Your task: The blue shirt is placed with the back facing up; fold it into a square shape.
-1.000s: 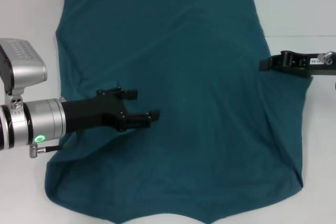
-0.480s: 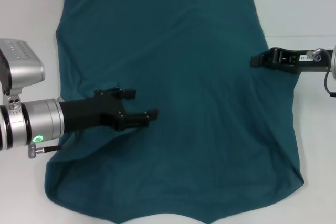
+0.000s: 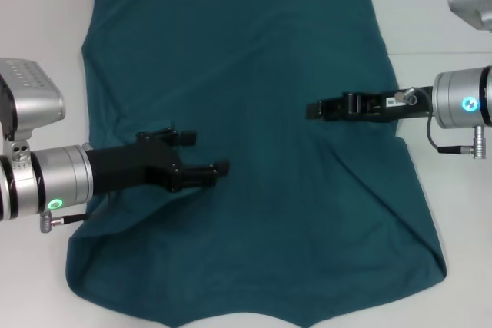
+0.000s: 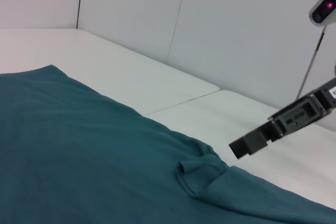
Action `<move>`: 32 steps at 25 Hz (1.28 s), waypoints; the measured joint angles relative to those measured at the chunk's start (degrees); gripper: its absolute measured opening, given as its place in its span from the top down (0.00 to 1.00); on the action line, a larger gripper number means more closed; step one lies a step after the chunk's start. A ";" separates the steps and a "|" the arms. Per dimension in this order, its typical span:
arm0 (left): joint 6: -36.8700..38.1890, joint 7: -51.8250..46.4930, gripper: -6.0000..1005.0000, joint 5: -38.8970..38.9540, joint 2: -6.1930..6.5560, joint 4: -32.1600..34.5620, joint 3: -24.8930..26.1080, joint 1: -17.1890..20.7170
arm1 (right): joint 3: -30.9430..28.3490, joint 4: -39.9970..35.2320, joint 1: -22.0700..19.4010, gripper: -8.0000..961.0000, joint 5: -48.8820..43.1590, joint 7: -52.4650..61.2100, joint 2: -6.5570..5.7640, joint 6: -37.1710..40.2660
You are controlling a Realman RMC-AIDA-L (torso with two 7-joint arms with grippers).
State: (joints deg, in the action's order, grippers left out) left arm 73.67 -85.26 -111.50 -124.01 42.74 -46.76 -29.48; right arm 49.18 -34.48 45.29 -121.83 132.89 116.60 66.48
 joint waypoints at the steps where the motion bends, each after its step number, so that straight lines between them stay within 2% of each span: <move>1: 0.00 0.00 0.10 0.01 0.00 -0.01 0.00 0.06 | -0.23 -0.29 -0.07 0.66 0.18 0.00 0.02 -0.05; 5: -0.02 0.00 0.10 0.00 0.00 -0.03 0.00 0.17 | -0.83 -0.78 -1.11 0.56 0.24 1.16 -0.92 -0.26; 8: 0.15 0.00 0.10 0.00 -0.05 -0.03 0.00 0.17 | -0.78 -0.87 -2.90 0.48 -0.23 3.23 -2.51 -0.08; 9: 0.23 0.00 0.10 0.00 -0.08 -0.03 0.00 0.17 | -0.68 -0.88 -4.45 0.46 -0.29 4.62 -3.79 0.25; 10: 0.24 0.00 0.10 -0.01 -0.08 -0.05 0.00 0.17 | -0.68 -0.88 -4.45 0.41 -0.29 4.62 -3.79 0.25; 13: 0.25 0.01 0.10 -0.05 -0.09 -0.27 -0.06 0.14 | -0.67 -0.69 -6.78 0.26 -0.59 6.95 -5.48 0.33; 16: 0.10 0.17 0.10 -0.13 -0.09 -0.85 -0.18 -0.05 | -0.80 -0.59 -8.88 0.26 -0.92 8.40 -6.47 0.37; 22: -0.02 0.37 0.10 -0.20 -0.03 -1.36 -0.42 -0.31 | -0.84 0.03 -10.92 0.27 -1.95 9.35 -6.73 0.28; 32: 0.37 0.42 0.10 -0.19 0.00 -1.35 -0.24 -0.21 | -0.85 1.25 -10.51 0.27 -3.69 9.43 -5.59 -1.06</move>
State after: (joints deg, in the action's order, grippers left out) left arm 74.04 -84.84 -111.69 -124.01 41.39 -47.00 -29.69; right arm 48.34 -33.23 34.78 -125.52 142.32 111.01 65.42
